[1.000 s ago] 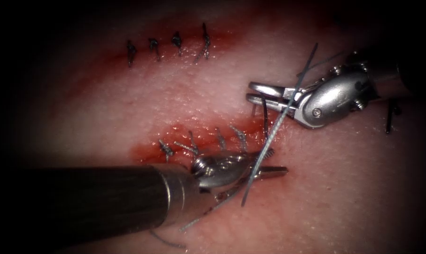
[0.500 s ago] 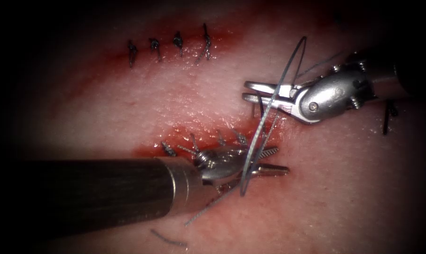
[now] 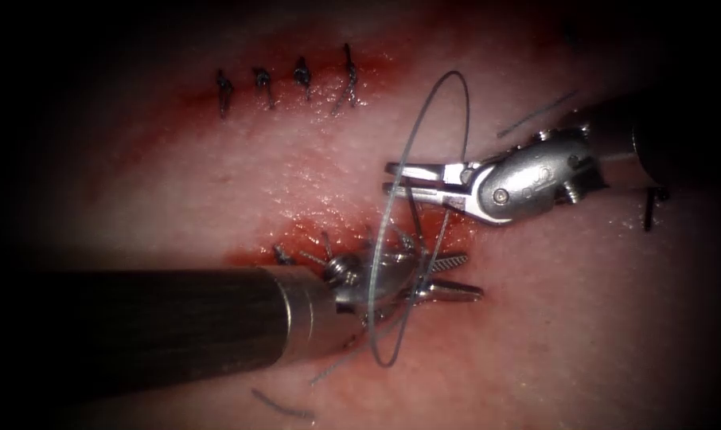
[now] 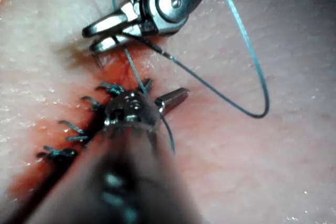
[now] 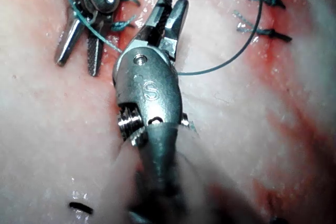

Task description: Wound Closure

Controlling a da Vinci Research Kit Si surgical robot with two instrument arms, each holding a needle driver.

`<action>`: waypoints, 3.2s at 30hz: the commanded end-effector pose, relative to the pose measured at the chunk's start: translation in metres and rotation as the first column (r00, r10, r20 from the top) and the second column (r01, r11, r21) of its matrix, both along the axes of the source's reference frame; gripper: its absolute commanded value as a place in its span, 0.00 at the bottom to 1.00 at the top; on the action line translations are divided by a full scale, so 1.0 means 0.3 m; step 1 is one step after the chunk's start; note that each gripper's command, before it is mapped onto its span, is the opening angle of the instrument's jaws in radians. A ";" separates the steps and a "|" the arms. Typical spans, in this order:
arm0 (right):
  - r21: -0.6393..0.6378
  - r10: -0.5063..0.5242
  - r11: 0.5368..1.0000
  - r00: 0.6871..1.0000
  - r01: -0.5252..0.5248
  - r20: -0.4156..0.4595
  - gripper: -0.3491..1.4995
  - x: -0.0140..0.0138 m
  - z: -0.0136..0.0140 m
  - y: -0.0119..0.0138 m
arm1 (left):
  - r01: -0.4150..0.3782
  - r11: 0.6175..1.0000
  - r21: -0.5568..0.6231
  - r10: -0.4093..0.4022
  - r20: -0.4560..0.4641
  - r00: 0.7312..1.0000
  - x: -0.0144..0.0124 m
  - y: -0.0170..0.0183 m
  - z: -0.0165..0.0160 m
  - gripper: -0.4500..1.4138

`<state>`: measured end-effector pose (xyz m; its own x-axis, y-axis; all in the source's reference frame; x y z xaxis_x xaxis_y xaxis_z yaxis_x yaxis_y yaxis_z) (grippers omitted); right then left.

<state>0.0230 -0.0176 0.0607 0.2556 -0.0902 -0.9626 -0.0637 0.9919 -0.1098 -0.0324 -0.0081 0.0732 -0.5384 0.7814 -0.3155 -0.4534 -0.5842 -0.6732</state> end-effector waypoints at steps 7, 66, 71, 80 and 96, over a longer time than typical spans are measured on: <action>0.002 -0.004 1.000 1.000 0.004 0.009 0.00 -0.0010 0.0027 -0.0024 | 0.012 1.000 0.002 -0.012 -0.004 1.000 -0.0024 -0.002 -0.002 0.57; 0.913 0.219 0.321 0.957 -0.254 0.189 0.00 0.0089 0.0031 0.0299 | -0.061 0.997 -0.044 0.058 -0.067 0.996 -0.0079 -0.011 -0.008 0.59; 0.949 0.139 0.176 0.961 -0.262 0.239 0.00 0.0090 0.0047 0.0228 | -0.068 0.996 -0.052 0.065 -0.065 0.996 -0.0073 -0.011 -0.008 0.59; 0.946 0.115 -0.103 0.941 -0.307 0.318 0.00 0.0057 0.0043 0.0118 | -0.094 0.993 -0.075 0.085 -0.111 0.990 -0.0083 -0.014 -0.013 0.61; 0.930 0.042 -0.224 0.950 -0.292 0.308 0.00 0.0036 -0.0008 0.0066 | -0.184 0.959 -0.217 0.121 -0.275 0.954 -0.0138 -0.024 -0.043 0.62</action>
